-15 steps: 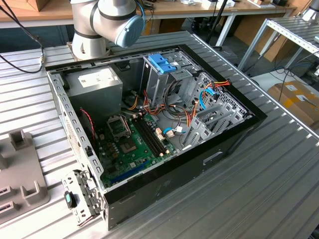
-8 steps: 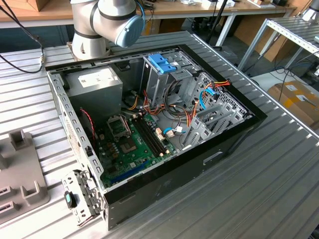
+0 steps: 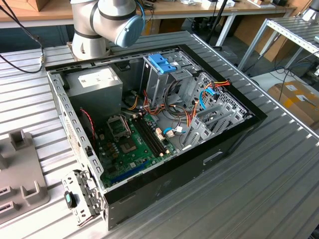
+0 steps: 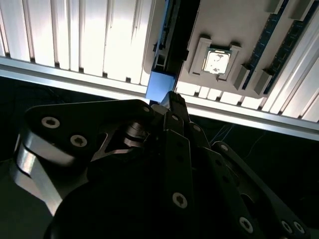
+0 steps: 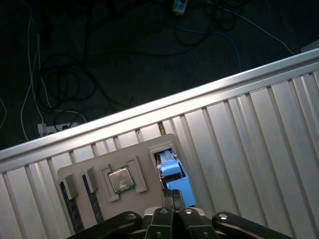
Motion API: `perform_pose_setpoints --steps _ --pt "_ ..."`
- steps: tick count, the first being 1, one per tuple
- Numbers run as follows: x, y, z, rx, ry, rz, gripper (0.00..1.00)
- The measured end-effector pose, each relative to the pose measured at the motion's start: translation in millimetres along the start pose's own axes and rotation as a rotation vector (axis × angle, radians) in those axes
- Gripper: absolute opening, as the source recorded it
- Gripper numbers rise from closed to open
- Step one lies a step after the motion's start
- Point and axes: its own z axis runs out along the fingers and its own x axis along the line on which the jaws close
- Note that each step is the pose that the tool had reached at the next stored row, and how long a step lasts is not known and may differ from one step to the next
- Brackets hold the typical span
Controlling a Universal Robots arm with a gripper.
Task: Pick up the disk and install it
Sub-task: 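Pick up the disk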
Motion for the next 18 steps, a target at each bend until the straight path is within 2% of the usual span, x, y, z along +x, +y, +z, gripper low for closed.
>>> perform_pose_setpoints --steps 3,7,14,18 --pt "-1.0 -0.4 0.0 0.0002 0.0001 -0.013 0.11" --pt "-2.0 -1.0 0.2 0.0004 0.0008 -0.048 0.11" --pt "-3.8 -5.8 0.6 0.0012 0.0014 -0.103 0.11" --pt "-5.4 -10.7 1.0 0.0015 0.0018 -0.129 0.11"
